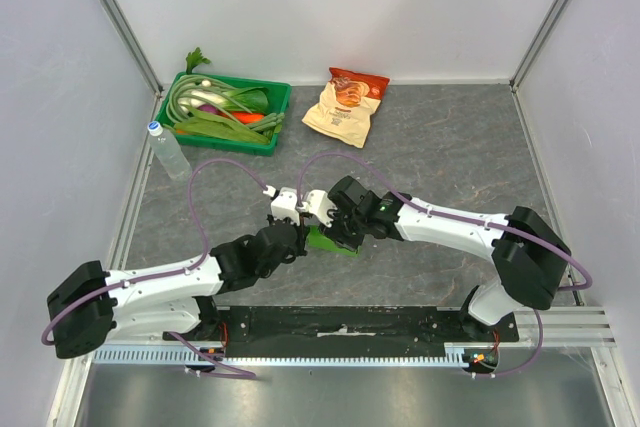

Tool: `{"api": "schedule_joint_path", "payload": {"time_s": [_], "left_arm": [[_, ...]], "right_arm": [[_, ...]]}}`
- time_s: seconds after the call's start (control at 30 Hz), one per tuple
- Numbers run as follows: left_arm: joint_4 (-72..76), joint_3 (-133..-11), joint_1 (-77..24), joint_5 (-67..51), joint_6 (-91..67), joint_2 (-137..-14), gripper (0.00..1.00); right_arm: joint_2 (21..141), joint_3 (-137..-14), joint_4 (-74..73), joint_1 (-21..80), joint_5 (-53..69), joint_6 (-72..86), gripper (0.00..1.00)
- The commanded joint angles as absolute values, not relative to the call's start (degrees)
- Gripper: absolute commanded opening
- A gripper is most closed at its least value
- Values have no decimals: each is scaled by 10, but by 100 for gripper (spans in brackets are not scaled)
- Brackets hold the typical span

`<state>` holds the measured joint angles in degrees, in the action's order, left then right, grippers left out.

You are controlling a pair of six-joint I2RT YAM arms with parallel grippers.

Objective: Fold the paper box

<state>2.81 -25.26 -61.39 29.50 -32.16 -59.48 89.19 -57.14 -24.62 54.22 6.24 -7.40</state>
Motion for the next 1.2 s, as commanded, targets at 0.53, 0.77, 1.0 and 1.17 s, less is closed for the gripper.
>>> {"api": "schedule_joint_path", "payload": {"time_s": [0.53, 0.77, 1.0, 1.17], "left_arm": [[-61, -243, -634, 284, -294, -620, 2], [-60, -243, -635, 278, -307, -625, 2], [-86, -266, -635, 278, -304, -621, 2], [-96, -277, -635, 271, -310, -625, 2]], "right_arm": [[861, -570, -237, 523, 18, -58, 53], [835, -569, -222, 520, 44, 23, 73], [762, -619, -359, 509, -41, 177, 86], [726, -607, -441, 510, -70, 223, 58]]}}
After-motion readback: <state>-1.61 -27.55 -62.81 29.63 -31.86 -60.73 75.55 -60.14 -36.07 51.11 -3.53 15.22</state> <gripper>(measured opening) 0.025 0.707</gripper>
